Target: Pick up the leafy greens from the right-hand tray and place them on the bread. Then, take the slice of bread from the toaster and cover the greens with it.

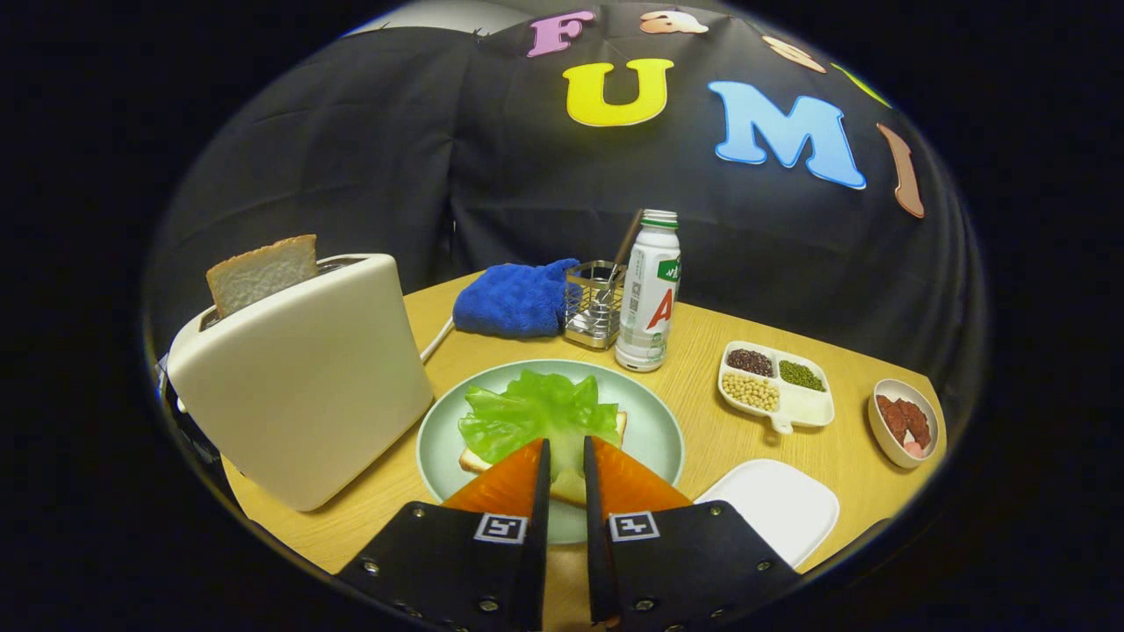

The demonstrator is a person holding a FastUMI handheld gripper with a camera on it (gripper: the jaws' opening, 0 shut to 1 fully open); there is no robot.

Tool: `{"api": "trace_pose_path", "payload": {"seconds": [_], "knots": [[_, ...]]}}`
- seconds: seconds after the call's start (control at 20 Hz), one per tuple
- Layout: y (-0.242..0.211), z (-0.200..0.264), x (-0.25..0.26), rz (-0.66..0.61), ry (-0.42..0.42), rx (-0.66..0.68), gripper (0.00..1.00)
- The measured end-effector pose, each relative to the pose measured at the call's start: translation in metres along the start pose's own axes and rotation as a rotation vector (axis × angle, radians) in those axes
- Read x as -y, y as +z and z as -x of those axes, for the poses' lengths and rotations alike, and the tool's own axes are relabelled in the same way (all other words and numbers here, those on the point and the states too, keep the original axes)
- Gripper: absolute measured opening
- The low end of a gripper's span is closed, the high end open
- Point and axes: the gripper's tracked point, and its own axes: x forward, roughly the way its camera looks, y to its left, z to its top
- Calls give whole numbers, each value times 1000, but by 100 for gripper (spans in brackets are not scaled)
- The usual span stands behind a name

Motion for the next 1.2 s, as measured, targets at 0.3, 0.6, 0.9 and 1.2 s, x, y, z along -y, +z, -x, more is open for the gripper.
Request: {"api": "trace_pose_path", "payload": {"seconds": [0.3,0.6,0.9,1.2], "knots": [[1,19,8,7,-33,32,42],[21,60,-3,-27,-41,143,42],[54,109,-47,-28,-69,330,42],[65,125,-107,-71,-21,403,42]]}}
